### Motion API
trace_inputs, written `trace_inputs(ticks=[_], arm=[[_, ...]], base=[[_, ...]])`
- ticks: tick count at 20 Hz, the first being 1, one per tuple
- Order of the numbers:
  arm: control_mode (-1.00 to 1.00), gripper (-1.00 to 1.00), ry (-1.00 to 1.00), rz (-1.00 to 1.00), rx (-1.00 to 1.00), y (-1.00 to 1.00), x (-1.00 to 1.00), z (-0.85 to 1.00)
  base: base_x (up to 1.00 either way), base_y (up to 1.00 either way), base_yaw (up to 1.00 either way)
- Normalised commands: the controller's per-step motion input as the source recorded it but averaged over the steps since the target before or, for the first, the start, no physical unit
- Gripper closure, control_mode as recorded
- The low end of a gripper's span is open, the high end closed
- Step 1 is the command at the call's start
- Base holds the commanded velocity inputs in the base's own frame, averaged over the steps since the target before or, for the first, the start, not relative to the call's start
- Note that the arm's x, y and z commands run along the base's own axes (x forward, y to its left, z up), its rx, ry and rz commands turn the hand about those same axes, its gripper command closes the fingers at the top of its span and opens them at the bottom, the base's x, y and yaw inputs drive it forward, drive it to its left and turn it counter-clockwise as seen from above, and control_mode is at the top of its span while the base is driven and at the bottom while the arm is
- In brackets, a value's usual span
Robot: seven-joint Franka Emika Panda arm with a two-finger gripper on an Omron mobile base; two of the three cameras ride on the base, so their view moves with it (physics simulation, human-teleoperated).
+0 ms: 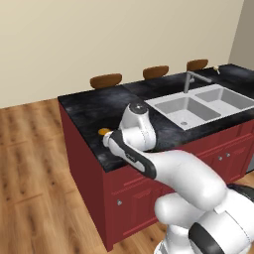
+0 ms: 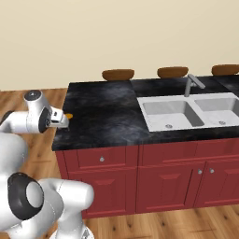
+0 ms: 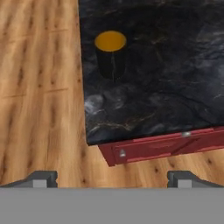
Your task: Move the mug from next to the sink to the open cabinet. Then, move the bowl with the potato to the fridge to clear the area for faucet cleaning.
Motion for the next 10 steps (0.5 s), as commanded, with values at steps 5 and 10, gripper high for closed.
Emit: trace_inputs(ticks=[5, 10], arm=[[-1.00, -1.00, 0.00, 0.00, 0.00, 0.07, 0.37, -0.21], [-1.00, -1.00, -0.03, 0.00, -0.03, 0.00, 0.46, -0.33]], base=[[0.00, 0.00, 0.00], [0.00, 0.00, 0.00]])
